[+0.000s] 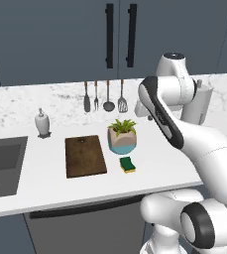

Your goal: Pick up the sponge from the counter and clean the cutting board by briefly scrubbing or pressing down on the cutting board. Once finished, release the sponge.

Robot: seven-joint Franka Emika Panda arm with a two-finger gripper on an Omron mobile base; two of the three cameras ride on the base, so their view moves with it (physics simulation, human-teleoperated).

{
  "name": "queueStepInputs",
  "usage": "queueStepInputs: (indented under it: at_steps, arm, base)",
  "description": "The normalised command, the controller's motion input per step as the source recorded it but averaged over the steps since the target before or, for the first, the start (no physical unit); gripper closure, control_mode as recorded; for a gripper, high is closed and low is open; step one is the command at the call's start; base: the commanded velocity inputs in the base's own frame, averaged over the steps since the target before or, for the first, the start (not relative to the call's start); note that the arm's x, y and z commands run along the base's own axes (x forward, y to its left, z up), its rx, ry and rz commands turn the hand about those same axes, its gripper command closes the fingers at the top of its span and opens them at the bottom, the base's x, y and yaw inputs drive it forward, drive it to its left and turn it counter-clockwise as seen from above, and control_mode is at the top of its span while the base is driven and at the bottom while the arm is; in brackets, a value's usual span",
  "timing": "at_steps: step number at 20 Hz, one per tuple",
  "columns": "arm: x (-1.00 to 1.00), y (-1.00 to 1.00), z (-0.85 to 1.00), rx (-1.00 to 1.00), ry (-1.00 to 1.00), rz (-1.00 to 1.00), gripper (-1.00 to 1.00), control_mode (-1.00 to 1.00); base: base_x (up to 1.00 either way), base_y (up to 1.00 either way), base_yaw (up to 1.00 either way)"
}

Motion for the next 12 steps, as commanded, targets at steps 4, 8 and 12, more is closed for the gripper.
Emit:
queueStepInputs:
  at_steps: [4, 8, 12]
  arm:
    - [0.0, 0.0, -0.05, 0.04, 0.0, 0.0, -1.0, -1.0]
    - [0.0, 0.41, -0.4, 0.05, 0.02, 0.0, -1.0, -1.0]
    - [-0.02, 0.58, -0.53, 0.0, 0.02, 0.0, -1.0, -1.0]
  base:
    - [0.0, 0.0, 0.0]
    - [0.0, 0.0, 0.0]
    - [0.0, 0.0, 0.0]
